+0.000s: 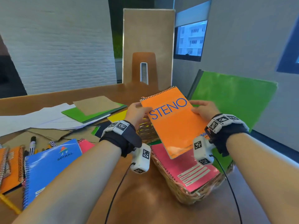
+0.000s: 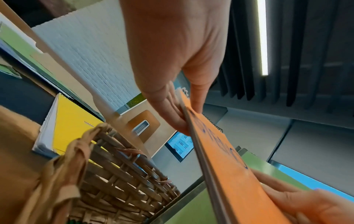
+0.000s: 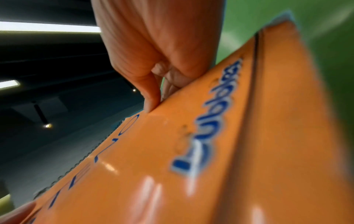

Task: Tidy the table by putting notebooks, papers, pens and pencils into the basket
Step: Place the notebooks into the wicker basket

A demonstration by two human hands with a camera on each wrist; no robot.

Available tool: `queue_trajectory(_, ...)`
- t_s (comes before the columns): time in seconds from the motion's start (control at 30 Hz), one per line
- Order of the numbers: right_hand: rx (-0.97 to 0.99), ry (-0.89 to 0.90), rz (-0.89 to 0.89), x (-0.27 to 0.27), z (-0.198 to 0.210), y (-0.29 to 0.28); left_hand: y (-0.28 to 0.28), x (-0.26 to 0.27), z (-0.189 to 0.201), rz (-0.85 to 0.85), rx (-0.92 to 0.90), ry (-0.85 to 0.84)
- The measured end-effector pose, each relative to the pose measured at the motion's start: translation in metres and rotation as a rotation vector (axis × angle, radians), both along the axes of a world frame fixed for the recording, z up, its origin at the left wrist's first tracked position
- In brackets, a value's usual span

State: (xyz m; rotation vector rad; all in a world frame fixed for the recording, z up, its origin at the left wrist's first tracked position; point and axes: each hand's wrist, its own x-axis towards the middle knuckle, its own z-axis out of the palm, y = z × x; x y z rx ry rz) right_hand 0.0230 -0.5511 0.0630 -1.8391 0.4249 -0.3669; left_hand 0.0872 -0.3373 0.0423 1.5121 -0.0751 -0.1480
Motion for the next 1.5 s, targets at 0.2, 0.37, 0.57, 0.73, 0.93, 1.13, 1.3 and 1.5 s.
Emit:
queue_trajectory(0.2,-0.054,0.058,0.034,0.031,-0.022,0.016,0.002,0.016,0.009,0.148,-0.032,-0.183)
queue_trajectory(0.37,-0.599,0.463,0.366,0.038,-0.044,0.037,0.031,0.042,0.009,0.412,0.017,-0.278)
queue_trajectory(0.57,-0.863,0.629,0.659,0.047,-0.068,0.052,0.054,0.049,0.002,0.564,-0.077,-0.232)
queue_trajectory(0.73,-0.896,0.664,0.755,0.043,-0.067,0.063,0.058,0.052,-0.003,0.577,-0.159,-0.143)
queue_trajectory(0.93,-1.003,0.728,0.835,0.041,-0.068,0.072,0.054,0.048,-0.003,0.565,-0.156,-0.1)
queue_trajectory(1.13,-0.92,0.592,0.747,0.035,-0.063,0.075,0.055,0.048,-0.003,0.569,-0.152,-0.094)
queue_trajectory(1.3,-0.856,0.466,0.848,0.036,-0.048,0.067,0.059,0.049,-0.001,0.613,-0.14,-0.102)
queue_trajectory(1.5,-0.734,0.377,0.854,0.014,0.011,0.038,0.041,0.032,0.008,0.635,-0.132,-0.097)
